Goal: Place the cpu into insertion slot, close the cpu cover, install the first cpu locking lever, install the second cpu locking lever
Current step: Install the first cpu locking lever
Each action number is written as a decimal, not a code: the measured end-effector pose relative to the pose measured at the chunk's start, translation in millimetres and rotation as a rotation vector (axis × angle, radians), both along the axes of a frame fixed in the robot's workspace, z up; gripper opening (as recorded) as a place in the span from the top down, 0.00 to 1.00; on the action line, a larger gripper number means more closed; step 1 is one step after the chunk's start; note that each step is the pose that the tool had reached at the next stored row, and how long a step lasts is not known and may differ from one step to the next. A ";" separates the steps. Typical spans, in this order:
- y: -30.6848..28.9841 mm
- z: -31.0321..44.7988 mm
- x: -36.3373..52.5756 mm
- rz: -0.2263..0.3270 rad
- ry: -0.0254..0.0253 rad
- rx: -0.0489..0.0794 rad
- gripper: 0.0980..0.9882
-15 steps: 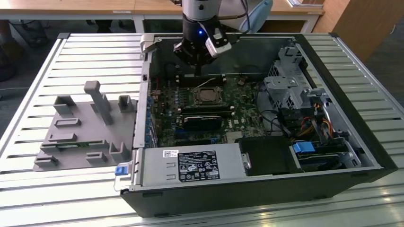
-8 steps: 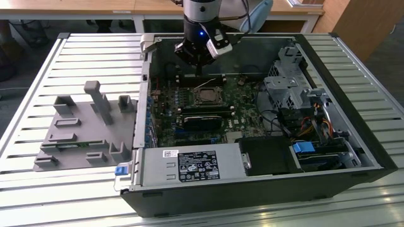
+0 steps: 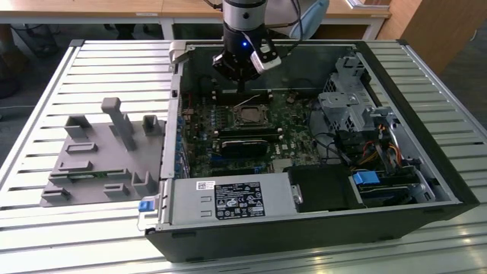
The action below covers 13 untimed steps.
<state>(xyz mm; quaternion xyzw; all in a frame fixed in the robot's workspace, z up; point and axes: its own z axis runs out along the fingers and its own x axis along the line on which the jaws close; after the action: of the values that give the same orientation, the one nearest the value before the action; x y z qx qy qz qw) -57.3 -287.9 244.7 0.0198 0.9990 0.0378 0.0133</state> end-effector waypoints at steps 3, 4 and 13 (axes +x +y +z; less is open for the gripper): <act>0.0 -4.7 3.0 0.000 0.0000 0.000 0.99; 0.0 -5.8 3.9 0.000 0.0000 0.000 0.99; 0.0 -12.9 8.0 0.000 -0.0001 0.018 0.99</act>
<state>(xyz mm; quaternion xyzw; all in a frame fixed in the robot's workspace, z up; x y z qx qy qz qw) -49.3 -287.9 231.8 0.0198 0.9986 0.0467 0.0132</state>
